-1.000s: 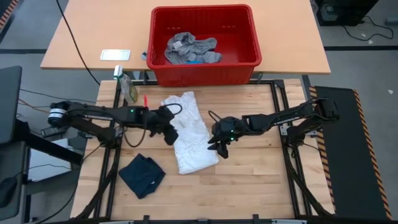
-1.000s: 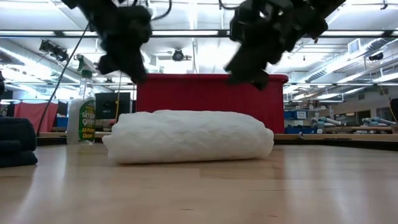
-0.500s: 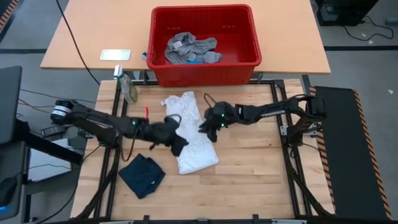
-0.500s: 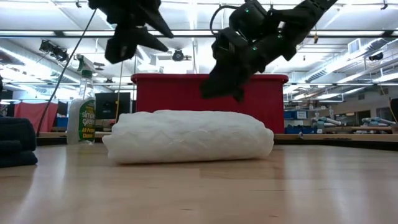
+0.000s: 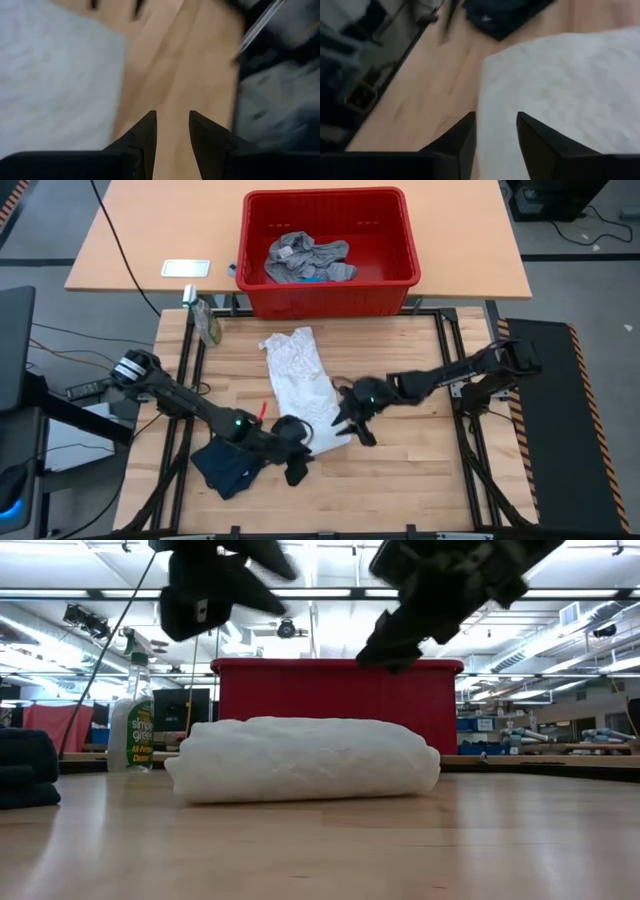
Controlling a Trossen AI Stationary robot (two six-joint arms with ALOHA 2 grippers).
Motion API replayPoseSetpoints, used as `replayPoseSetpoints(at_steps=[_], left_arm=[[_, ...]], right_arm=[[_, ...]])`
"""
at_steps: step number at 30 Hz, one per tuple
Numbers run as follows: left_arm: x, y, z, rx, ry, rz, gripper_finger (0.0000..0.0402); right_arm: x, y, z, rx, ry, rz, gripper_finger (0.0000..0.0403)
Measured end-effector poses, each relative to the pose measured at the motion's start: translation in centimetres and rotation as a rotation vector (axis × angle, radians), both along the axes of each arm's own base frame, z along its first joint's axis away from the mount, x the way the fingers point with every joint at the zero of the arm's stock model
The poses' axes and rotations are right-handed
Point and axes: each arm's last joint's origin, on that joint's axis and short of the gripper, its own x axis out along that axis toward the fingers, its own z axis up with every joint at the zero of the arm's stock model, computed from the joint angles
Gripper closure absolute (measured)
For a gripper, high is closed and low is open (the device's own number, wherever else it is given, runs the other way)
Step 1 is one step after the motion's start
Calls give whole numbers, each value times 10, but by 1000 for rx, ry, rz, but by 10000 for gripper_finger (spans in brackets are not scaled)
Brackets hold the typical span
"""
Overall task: Fold laundry
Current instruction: Fold the white dress
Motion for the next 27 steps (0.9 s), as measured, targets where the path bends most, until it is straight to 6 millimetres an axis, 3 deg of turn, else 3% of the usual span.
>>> replayPoseSetpoints(at_steps=[7,12,15,21,24,27], left_arm=[[22,-15,-21,256,246,-104,253],[28,-18,-55,322,356,-130,186],[30,-19,-65,336,382,-132,143],[27,-15,-83,415,478,-81,113],[29,-14,-89,413,482,-54,133],[31,-15,-92,410,472,-39,180]], right_arm=[[-9,36,-6,-298,-16,9,158],[-11,54,-21,-386,20,49,87],[-12,63,-38,-468,69,30,67],[-4,63,-74,-554,155,-74,82],[-1,61,-85,-490,202,-123,116],[-1,62,-88,-401,235,-170,178]])
